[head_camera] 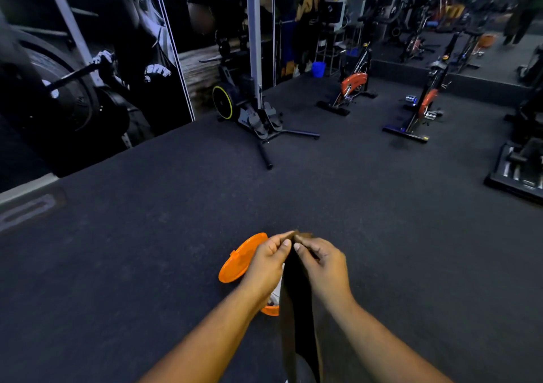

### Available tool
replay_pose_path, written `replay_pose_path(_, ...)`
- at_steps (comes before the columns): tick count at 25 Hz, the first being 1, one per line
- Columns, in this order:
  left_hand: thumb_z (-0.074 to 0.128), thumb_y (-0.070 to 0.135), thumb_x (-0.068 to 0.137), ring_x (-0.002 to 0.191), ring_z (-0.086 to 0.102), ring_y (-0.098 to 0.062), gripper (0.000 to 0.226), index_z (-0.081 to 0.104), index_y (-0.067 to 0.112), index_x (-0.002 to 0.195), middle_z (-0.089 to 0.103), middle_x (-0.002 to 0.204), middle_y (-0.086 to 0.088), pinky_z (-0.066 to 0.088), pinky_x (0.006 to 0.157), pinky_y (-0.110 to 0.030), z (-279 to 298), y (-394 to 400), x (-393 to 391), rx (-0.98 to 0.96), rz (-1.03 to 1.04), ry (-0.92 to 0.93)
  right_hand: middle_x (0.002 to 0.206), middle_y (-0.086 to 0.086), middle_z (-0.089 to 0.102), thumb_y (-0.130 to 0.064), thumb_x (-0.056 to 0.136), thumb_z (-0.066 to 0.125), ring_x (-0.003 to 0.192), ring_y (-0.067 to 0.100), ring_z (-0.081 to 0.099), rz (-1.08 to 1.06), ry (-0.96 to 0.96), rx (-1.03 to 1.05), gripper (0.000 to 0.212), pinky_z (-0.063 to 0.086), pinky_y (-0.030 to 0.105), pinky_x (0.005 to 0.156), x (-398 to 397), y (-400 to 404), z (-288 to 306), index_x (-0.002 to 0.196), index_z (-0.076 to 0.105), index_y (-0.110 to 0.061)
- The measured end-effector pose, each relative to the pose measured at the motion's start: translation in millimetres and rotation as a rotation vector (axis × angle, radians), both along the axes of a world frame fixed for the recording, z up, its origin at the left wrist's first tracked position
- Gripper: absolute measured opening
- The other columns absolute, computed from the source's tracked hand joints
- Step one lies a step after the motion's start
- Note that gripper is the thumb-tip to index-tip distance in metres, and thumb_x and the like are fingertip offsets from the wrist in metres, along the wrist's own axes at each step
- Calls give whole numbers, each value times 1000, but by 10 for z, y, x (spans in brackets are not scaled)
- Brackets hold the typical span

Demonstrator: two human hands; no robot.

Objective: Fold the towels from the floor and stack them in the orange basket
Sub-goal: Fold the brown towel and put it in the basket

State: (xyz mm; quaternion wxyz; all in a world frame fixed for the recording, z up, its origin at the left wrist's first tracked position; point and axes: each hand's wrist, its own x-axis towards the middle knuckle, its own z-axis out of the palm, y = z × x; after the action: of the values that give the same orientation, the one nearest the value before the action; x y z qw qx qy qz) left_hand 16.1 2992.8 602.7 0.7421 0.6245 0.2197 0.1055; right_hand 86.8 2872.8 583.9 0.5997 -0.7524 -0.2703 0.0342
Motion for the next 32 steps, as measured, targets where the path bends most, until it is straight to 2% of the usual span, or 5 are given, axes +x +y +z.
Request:
replay_pose_path(4, 50, 9, 106, 92, 68, 12, 10, 54, 15, 113, 68, 110, 1, 50, 76, -9, 14, -21, -4, 86, -10, 36, 107, -11, 73, -9, 95, 69, 108, -1, 65, 53, -49, -1, 22, 49, 16, 95, -5, -45, 35, 114, 78, -14)
replay_pose_path(14, 64, -9, 92, 105, 72, -21, 22, 65, 5, 109, 79, 101, -8, 56, 83, -22, 11, -52, 66, 25, -28, -59, 99, -9, 69, -2, 90, 71, 101, 9, 67, 237, 32, 35, 28, 50, 20, 91, 295, -199, 24, 104, 81, -25)
replay_pose_path(19, 59, 6, 101, 103, 71, -15, 18, 69, 15, 112, 76, 104, -3, 55, 91, -26, 192, 247, 233, 359, -191, -55, 102, -17, 55, -46, 90, 70, 104, 8, 58, 152, -52, -84, 10, 47, 29, 93, 556, -375, -87, 97, 71, -39)
replay_pose_path(23, 54, 10, 104, 89, 62, -2, 16, 63, 23, 106, 67, 94, 8, 49, 84, -26, 476, 483, 404, 619, -119, -115, 114, -18, 45, -88, 81, 37, 116, 7, 40, 244, -241, -655, 54, 36, 39, 97, 767, -581, -172, 88, 62, -41)
replay_pose_path(32, 42, 30, 108, 97, 66, -28, 20, 57, 24, 120, 72, 108, -2, 45, 76, -38, 752, 1018, 550, 1585, 13, 249, 110, -2, 57, -49, 96, 59, 96, 23, 60, -160, -788, -751, 29, 52, 38, 76, 1253, -761, 899, 95, 72, -23)
